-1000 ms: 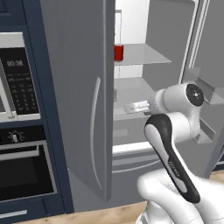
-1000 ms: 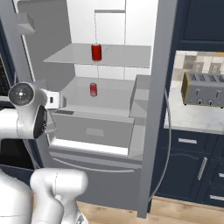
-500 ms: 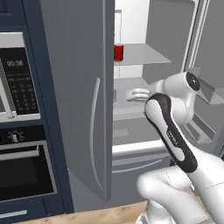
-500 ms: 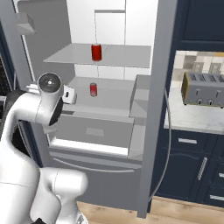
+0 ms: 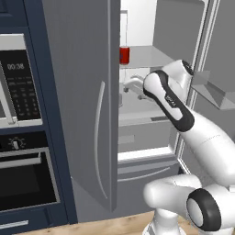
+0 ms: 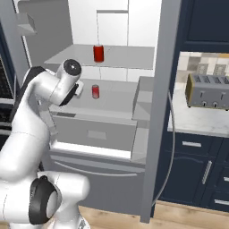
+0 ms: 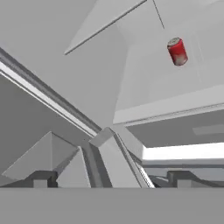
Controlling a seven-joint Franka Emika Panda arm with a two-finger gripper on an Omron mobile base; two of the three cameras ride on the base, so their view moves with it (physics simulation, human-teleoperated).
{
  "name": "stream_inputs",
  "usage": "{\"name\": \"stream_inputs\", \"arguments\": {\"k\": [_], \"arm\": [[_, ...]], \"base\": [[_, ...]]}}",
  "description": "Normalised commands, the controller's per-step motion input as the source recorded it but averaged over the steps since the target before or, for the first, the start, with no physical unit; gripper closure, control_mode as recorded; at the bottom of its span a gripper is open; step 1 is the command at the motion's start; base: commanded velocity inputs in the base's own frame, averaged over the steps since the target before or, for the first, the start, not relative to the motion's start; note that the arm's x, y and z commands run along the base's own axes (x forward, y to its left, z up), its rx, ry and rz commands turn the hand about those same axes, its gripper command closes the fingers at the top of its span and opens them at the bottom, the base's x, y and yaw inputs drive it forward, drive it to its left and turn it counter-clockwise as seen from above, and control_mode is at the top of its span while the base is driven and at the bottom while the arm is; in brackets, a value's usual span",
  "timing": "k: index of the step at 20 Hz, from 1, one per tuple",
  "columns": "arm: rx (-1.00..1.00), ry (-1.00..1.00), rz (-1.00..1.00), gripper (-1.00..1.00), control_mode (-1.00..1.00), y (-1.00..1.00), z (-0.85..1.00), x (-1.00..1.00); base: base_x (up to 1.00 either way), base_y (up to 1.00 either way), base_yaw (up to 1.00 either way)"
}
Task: Open the fridge, grab two sodas, and place both sodas inside the bowl with ice on the dining counter.
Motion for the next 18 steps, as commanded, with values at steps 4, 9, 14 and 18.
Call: {"name": "stream_inputs", "arguments": {"k": [4, 9, 14, 18], "arm": [[0.20, 0.14, 0.01, -1.00, -1.00, 0.32, 0.00, 0.53], [0.15, 0.11, 0.01, -1.00, -1.00, 0.43, 0.00, 0.31], [0.11, 0.07, 0.02, -1.00, -1.00, 0.53, 0.00, 0.04], [0.07, 0.09, 0.05, -1.00, -1.00, 0.63, 0.00, 0.00]], "base": [[0.00, 0.00, 0.00], [0.00, 0.00, 0.00], [0.00, 0.00, 0.00], [0.00, 0.00, 0.00]]}}
